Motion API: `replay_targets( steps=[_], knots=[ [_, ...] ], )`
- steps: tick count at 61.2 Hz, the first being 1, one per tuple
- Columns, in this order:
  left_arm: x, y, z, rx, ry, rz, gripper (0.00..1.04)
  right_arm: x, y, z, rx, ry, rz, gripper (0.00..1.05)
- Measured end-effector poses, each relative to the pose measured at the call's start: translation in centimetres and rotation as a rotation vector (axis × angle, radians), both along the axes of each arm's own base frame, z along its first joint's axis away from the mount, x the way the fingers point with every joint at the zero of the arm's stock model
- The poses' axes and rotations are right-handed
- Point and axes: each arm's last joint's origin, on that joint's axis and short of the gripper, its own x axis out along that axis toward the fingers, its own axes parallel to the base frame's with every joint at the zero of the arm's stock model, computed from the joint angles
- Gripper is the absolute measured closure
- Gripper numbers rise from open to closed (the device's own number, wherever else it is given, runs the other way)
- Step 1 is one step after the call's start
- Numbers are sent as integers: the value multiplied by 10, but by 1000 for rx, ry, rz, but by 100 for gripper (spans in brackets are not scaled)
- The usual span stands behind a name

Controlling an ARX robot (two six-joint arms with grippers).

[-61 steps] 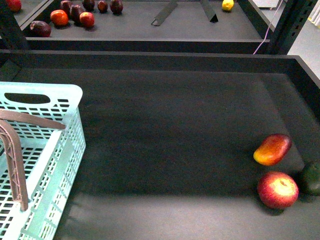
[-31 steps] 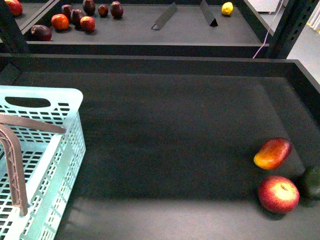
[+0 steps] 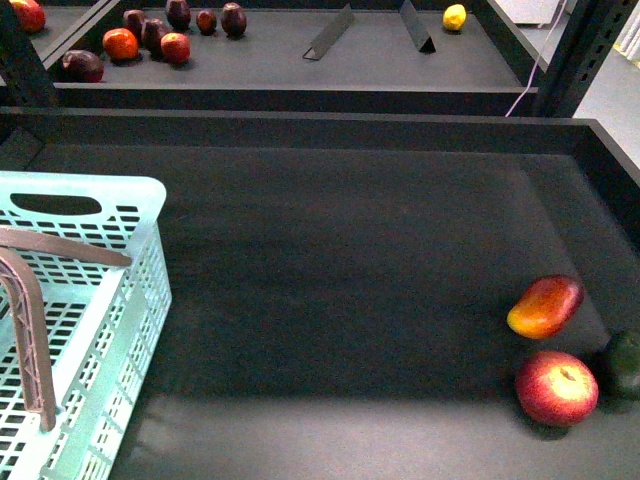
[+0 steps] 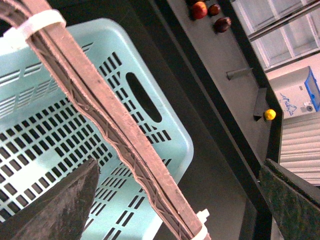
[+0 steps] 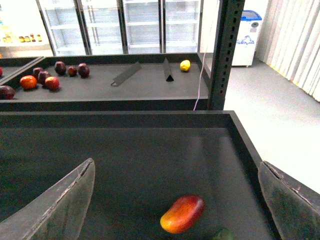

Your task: Pick apple with right arm and hold basket with left

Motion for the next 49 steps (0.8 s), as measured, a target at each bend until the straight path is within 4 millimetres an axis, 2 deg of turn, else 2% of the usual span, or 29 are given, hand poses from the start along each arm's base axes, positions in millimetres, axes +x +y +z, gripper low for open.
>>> replay_targets(
  steps=[10,20,34,44,49],
  knots=[
    [25,9,-26,-85,103,53,7,0,0,0,0,0,0,9],
    [50,12,-35,-97,120,68,7,0,0,0,0,0,0,9],
    [84,-2,-43,-116,115,29,7,0,0,0,0,0,0,9],
    [100,-12,-52,-141,142,32,7,0,0,0,0,0,0,9],
    [105,-14,-51,-149,140,38,7,0,0,0,0,0,0,9]
  ],
)
